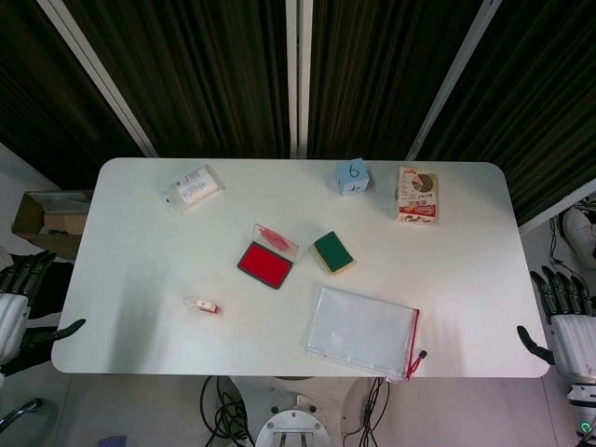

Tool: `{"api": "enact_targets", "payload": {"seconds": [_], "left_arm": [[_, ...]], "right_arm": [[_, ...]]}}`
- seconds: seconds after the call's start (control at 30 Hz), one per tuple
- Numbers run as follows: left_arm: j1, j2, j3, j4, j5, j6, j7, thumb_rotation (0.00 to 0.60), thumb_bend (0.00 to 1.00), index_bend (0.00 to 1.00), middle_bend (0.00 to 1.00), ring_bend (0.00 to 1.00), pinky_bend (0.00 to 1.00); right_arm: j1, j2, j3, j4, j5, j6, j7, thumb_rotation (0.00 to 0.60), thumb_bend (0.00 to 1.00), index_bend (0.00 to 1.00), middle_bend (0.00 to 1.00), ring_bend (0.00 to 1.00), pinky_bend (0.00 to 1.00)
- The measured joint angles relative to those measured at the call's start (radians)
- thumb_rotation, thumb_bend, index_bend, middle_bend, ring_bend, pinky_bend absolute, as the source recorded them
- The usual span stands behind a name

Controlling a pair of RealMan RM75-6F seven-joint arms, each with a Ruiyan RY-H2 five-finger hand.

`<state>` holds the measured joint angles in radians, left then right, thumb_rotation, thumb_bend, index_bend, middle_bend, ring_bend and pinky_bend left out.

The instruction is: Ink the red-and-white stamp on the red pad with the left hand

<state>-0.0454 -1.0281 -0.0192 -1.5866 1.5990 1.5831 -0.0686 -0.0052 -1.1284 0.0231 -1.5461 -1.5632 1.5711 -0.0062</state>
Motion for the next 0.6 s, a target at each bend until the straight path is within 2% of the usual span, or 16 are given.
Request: {"api": "enact_targets", "payload": {"seconds": [0.33,0.43,0.5,0.57,0.6], "left_arm": [[0.0,-0.005,0.003,-0.003,0.017,0.012,-0.002,0.345,0.02,0.09,0.1,0.1,0.19],[-0.001,0.002,0.004,-0.011,0.032,0.018,-0.001,0.424,0.02,0.09,0.1,0.1,0.19],[-0.004,0.007,0.008,-0.016,0.042,0.016,-0.001,0.551,0.03,0.09,0.1,0.1,0.21],[-0.008,0.01,0.009,-0.02,0.044,0.01,0.007,0.6,0.03,0.09,0.09,0.1,0.24],[-0.011,0.01,0.009,-0.021,0.046,0.007,0.012,0.6,0.03,0.09,0.09,0.1,0.25]], "right_arm": [[0.001,-0.005,0.0,0.014,-0.004,-0.003,0.016,0.6,0.18,0.0,0.0,0.0,0.0],[0.001,-0.006,0.001,0.018,-0.003,-0.002,0.022,0.6,0.18,0.0,0.0,0.0,0.0],[0.001,-0.005,0.002,0.017,-0.005,0.0,0.023,0.6,0.18,0.0,0.0,0.0,0.0],[0.001,-0.002,0.003,0.015,-0.007,0.001,0.025,0.6,0.18,0.0,0.0,0.0,0.0],[0.002,-0.001,0.004,0.014,-0.007,0.001,0.025,0.6,0.18,0.0,0.0,0.0,0.0]]}}
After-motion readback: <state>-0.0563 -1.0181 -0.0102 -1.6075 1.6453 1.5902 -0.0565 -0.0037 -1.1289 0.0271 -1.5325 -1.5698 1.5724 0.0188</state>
